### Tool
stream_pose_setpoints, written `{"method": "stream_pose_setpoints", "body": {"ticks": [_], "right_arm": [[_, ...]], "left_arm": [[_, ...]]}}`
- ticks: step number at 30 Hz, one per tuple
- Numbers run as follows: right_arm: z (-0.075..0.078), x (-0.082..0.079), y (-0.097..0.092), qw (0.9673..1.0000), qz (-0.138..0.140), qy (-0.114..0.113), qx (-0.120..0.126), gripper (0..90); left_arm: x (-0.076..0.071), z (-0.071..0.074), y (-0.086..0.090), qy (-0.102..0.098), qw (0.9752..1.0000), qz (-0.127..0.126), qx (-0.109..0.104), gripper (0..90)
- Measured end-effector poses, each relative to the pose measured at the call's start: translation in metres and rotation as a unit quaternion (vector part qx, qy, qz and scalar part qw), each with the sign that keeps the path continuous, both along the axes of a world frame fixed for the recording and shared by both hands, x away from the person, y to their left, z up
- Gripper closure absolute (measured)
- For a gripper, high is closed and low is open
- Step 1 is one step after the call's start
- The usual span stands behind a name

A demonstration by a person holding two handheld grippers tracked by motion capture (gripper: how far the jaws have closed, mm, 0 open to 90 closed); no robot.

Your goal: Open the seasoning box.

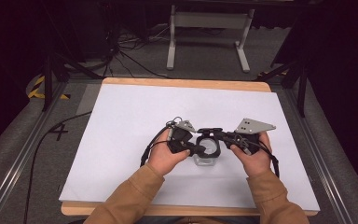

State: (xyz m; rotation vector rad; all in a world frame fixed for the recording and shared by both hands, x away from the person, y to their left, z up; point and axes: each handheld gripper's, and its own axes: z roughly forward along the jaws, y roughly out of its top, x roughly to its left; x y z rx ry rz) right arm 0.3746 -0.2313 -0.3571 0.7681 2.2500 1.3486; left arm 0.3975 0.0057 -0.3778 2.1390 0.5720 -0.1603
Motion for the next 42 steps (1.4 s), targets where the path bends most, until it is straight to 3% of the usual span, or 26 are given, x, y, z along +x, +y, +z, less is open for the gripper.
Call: {"method": "stream_pose_setpoints", "body": {"ticks": [10, 15, 23, 35, 37, 42], "right_arm": [[0.002, 0.02, 0.004, 0.9999, -0.01, 0.001, -0.003, 89.9], [0.001, 0.03, 0.003, 0.9996, -0.016, 0.012, 0.02, 89.9], [-0.002, 0.04, 0.002, 0.9991, -0.024, 0.015, 0.032, 90.0], [0.002, 0.034, 0.001, 0.9993, -0.024, 0.012, 0.025, 88.3], [0.004, 0.03, -0.001, 0.9993, -0.021, 0.011, 0.03, 87.9], [0.008, 0.024, -0.007, 0.9993, -0.018, 0.007, 0.033, 85.9]], "left_arm": [[0.001, 0.0, 0.0, 0.006, 1.0, 0.0, 0.003, 89.9], [0.002, 0.0, 0.001, 0.009, 1.0, 0.001, 0.003, 89.9], [0.0, 0.001, -0.001, -0.003, 1.0, -0.001, 0.009, 90.0], [0.0, 0.004, 0.003, -0.016, 0.9997, 0.013, 0.013, 86.0], [-0.002, 0.008, 0.009, -0.018, 0.9997, 0.019, -0.001, 85.1], [-0.004, 0.016, 0.022, -0.023, 0.9991, 0.035, -0.003, 81.7]]}}
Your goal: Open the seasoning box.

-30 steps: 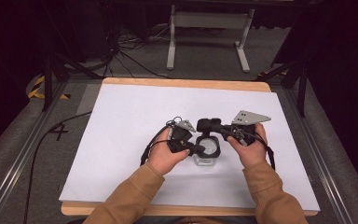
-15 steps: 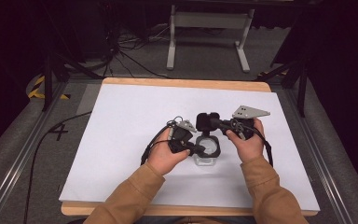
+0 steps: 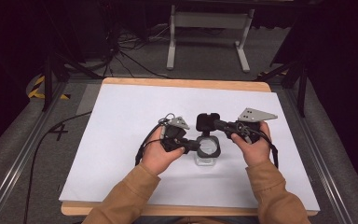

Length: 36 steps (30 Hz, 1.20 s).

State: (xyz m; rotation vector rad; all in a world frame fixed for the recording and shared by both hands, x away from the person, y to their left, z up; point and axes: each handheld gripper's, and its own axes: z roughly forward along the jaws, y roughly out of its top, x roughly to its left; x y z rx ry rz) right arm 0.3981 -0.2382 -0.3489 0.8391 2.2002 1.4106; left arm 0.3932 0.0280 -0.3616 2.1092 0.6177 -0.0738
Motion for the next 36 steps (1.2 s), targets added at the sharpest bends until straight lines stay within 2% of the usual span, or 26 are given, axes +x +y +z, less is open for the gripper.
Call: {"method": "stream_pose_setpoints", "body": {"ticks": [6, 8, 14, 18, 20, 21, 23, 24, 26, 27, 31, 33, 36], "right_arm": [[0.005, -0.008, -0.016, 0.9999, -0.009, 0.0, 0.009, 78.2], [0.005, -0.009, -0.023, 0.9998, -0.017, 0.001, 0.01, 75.3], [0.005, -0.005, -0.042, 0.9991, -0.039, 0.015, 0.003, 67.3], [0.006, -0.003, -0.054, 0.9985, -0.051, 0.02, -0.002, 63.5], [0.006, -0.002, -0.059, 0.998, -0.059, 0.022, -0.004, 63.0], [0.006, -0.002, -0.061, 0.9977, -0.064, 0.022, -0.007, 62.9], [0.006, -0.001, -0.066, 0.9972, -0.07, 0.025, -0.01, 62.2], [0.005, 0.0, -0.067, 0.997, -0.072, 0.025, -0.014, 61.4], [0.003, 0.001, -0.07, 0.9963, -0.077, 0.031, -0.023, 60.5], [0.001, 0.001, -0.072, 0.9959, -0.08, 0.034, -0.025, 60.4], [-0.004, 0.003, -0.076, 0.9952, -0.082, 0.044, -0.03, 59.9], [-0.008, 0.005, -0.079, 0.9942, -0.088, 0.051, -0.034, 59.2], [-0.014, 0.008, -0.082, 0.9926, -0.092, 0.063, -0.047, 57.8]], "left_arm": [[0.001, 0.008, 0.03, -0.002, 0.9994, 0.033, -0.008, 77.4], [0.001, 0.009, 0.041, -0.005, 0.9989, 0.046, -0.002, 75.9], [0.003, 0.014, 0.068, -0.013, 0.9969, 0.078, -0.002, 72.1], [0.006, 0.015, 0.088, -0.018, 0.9947, 0.101, 0.004, 68.7], [0.006, 0.014, 0.096, -0.019, 0.9932, 0.115, 0.013, 67.3], [0.006, 0.014, 0.096, -0.019, 0.9932, 0.115, 0.013, 67.1], [0.01, 0.012, 0.109, -0.021, 0.9911, 0.129, 0.024, 66.1], [0.011, 0.01, 0.112, -0.016, 0.9903, 0.136, 0.021, 65.2], [0.015, 0.007, 0.118, -0.02, 0.9899, 0.137, 0.029, 62.5], [0.016, 0.005, 0.12, -0.015, 0.9894, 0.142, 0.028, 62.2], [0.021, 0.0, 0.127, -0.014, 0.9887, 0.146, 0.03, 61.0], [0.025, -0.006, 0.133, -0.008, 0.9872, 0.155, 0.038, 58.9], [0.031, -0.015, 0.138, -0.001, 0.9867, 0.153, 0.054, 57.3]]}}
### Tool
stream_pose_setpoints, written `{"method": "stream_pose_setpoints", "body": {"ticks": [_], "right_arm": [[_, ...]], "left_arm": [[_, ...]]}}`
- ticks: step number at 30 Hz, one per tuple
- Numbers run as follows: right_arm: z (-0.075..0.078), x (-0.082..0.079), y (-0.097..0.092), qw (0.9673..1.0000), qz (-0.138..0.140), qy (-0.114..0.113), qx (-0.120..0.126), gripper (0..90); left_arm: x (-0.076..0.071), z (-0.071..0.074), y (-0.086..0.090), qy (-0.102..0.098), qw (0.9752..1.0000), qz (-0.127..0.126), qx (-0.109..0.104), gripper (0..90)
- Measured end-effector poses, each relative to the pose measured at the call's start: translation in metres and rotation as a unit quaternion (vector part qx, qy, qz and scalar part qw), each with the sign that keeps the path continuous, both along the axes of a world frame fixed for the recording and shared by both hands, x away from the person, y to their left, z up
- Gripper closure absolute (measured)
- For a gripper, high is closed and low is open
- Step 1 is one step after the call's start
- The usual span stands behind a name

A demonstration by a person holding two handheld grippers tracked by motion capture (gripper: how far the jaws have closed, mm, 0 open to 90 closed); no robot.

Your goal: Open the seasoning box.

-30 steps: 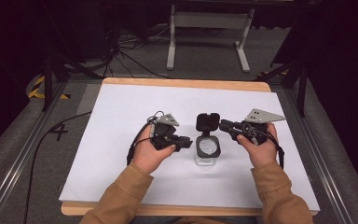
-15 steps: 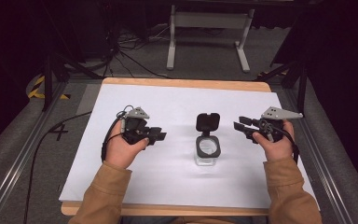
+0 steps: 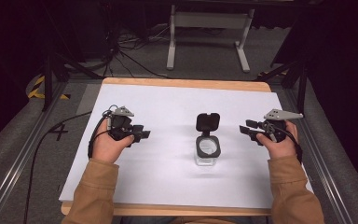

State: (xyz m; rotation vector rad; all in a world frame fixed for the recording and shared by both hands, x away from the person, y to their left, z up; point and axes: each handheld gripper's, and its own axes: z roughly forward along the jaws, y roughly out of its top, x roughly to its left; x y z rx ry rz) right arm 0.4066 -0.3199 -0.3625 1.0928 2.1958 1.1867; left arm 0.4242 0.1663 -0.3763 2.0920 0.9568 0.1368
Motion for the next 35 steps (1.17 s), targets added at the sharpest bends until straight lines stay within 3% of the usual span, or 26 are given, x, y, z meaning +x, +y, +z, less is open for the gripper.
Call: {"method": "stream_pose_setpoints", "body": {"ticks": [8, 15, 18, 27, 35], "right_arm": [[-0.019, 0.01, -0.009, 0.9978, -0.019, 0.048, -0.041, 53.8], [-0.039, 0.018, -0.018, 0.9941, -0.033, 0.088, -0.055, 50.4], [-0.048, 0.022, -0.02, 0.9921, -0.035, 0.101, -0.066, 49.4], [-0.065, 0.025, -0.021, 0.9875, -0.038, 0.124, -0.09, 48.6], [-0.063, 0.023, -0.017, 0.9912, -0.034, 0.1, -0.08, 46.3]], "left_arm": [[0.011, -0.02, 0.008, 0.033, 0.9988, -0.004, 0.036, 53.0], [0.017, -0.036, 0.009, 0.052, 0.997, -0.006, 0.057, 48.5], [0.018, -0.044, 0.005, 0.06, 0.9951, -0.024, 0.075, 43.4], [0.019, -0.051, -0.002, 0.064, 0.9932, -0.036, 0.091, 38.8], [0.021, -0.051, -0.007, 0.047, 0.9948, -0.028, 0.086, 34.0]]}}
